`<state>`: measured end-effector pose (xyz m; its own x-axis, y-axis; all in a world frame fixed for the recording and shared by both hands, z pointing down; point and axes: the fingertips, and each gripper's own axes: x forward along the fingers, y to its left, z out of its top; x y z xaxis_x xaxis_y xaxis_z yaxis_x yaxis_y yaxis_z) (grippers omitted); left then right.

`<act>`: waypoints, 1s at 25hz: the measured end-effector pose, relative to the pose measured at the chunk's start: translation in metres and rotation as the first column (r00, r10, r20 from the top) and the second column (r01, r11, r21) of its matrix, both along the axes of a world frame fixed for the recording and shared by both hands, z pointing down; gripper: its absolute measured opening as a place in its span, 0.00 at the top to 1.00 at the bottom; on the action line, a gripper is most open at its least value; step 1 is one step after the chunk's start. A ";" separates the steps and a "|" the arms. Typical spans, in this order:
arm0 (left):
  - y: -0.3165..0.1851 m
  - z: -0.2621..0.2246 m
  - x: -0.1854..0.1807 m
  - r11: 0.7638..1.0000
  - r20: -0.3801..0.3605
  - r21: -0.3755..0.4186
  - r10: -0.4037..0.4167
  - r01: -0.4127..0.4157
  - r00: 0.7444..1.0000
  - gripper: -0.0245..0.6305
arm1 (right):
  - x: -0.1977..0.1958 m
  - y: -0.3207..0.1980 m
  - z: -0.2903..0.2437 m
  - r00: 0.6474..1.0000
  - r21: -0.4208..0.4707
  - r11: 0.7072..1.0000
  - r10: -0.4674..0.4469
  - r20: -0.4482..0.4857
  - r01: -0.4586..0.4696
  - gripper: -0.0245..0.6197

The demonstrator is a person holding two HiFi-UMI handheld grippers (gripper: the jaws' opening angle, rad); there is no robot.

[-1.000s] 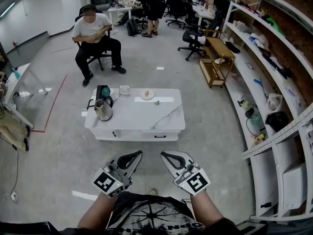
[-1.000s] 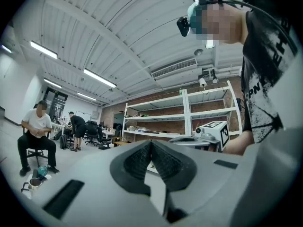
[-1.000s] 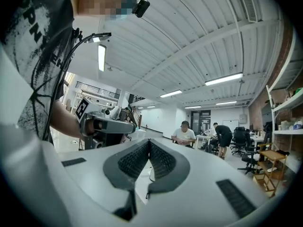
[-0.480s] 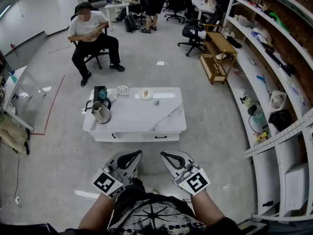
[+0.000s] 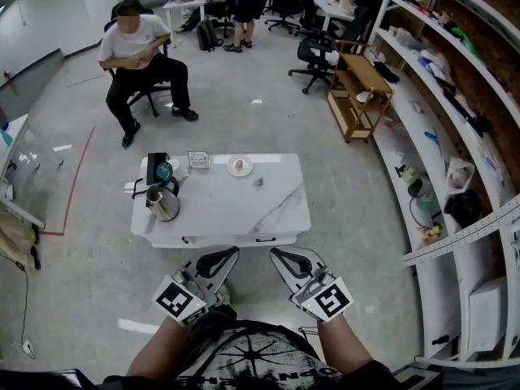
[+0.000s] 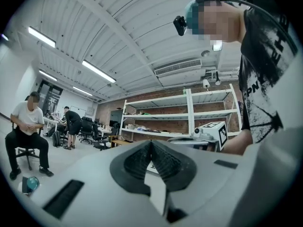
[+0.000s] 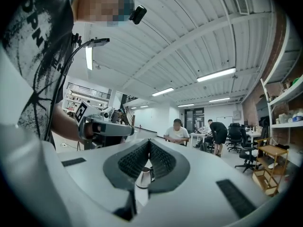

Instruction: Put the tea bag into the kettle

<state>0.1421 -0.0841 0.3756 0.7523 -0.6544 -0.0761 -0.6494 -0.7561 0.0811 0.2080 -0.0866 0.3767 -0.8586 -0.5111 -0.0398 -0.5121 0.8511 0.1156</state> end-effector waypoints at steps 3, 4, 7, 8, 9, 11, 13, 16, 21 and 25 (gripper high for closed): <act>-0.028 -0.004 -0.019 1.000 0.004 0.005 0.017 -0.017 1.000 0.95 | -0.019 -0.026 0.003 1.000 -0.011 1.000 -0.002 -0.014 0.002 0.95; -0.037 -0.007 -0.025 1.000 0.003 0.003 0.024 -0.024 1.000 0.95 | -0.027 -0.035 0.001 1.000 -0.011 1.000 -0.004 -0.006 0.004 0.95; -0.062 -0.009 -0.046 0.999 0.002 -0.006 0.034 -0.034 0.999 0.95 | -0.049 -0.058 0.003 1.000 -0.017 1.000 0.003 -0.009 -0.003 0.95; -0.069 -0.008 -0.053 0.999 0.004 -0.008 0.035 -0.035 0.999 0.95 | -0.056 -0.065 0.005 1.000 -0.020 1.000 0.005 -0.015 -0.005 0.95; -0.076 -0.005 -0.060 0.999 0.006 -0.010 0.034 -0.034 0.999 0.95 | -0.063 -0.071 0.004 1.000 -0.019 1.000 0.006 -0.015 -0.006 0.95; -0.090 -0.003 -0.072 0.999 0.005 -0.014 0.036 -0.036 0.999 0.95 | -0.075 -0.084 0.000 1.000 -0.009 1.000 0.011 -0.008 -0.011 0.95; -0.103 -0.003 -0.082 0.999 0.001 -0.009 0.046 -0.046 0.999 0.95 | -0.085 -0.097 -0.003 1.000 0.003 1.000 0.026 -0.003 -0.026 0.95; -0.119 -0.001 -0.095 0.997 -0.004 -0.013 0.076 -0.076 0.997 0.95 | -0.099 -0.114 0.000 0.999 0.012 0.999 0.051 -0.013 -0.051 0.95; -0.142 0.006 -0.112 0.996 -0.003 -0.024 0.092 -0.092 0.996 0.95 | -0.121 -0.136 0.002 0.998 0.024 0.998 0.059 -0.033 -0.058 0.95; -0.159 0.007 -0.120 0.996 -0.001 -0.013 0.085 -0.085 0.996 0.95 | -0.127 -0.155 0.002 0.997 0.016 0.998 0.056 -0.049 -0.055 0.95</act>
